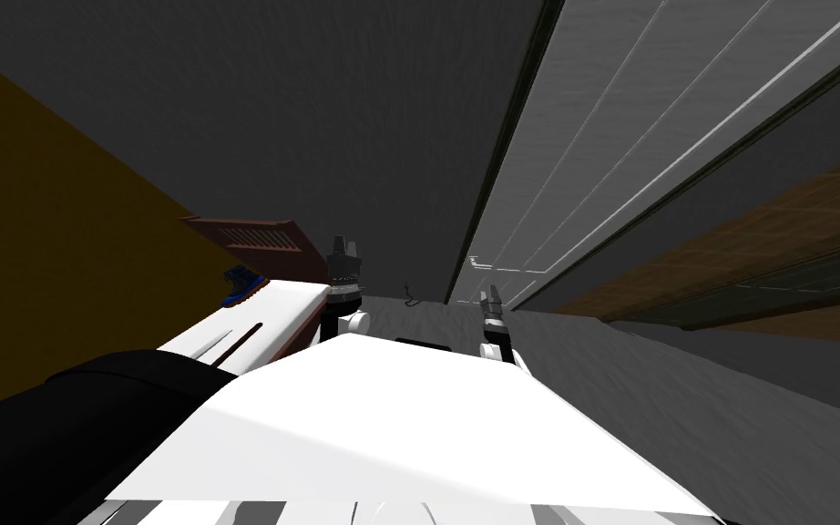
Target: Pull the door open
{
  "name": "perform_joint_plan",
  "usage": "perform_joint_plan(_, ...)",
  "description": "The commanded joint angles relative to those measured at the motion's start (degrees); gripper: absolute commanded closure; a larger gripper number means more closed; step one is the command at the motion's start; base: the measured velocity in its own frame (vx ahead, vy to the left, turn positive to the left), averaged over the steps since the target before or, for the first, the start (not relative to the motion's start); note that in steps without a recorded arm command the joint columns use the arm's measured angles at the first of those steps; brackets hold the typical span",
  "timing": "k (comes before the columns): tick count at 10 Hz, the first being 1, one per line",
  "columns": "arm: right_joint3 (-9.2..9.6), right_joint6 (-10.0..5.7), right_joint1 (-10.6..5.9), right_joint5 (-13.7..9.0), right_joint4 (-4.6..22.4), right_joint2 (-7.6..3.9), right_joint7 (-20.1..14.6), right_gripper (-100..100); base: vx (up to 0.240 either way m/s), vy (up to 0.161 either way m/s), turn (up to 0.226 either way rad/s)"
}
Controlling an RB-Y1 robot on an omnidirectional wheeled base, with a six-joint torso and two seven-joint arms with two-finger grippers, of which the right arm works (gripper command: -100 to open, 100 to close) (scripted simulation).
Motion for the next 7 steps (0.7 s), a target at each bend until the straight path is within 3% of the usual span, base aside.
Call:
perform_joint_plan(1, -0.05, -0.77, -1.01, -0.3, 2.9, -0.59, -0.7, -100, 0.05, -0.033, 0.062)
perform_joint_plan(7, 0.0, -2.94, -3.38, -1.2, 11.9, -2.27, -2.8, -100, 0.057, -0.034, 0.057)
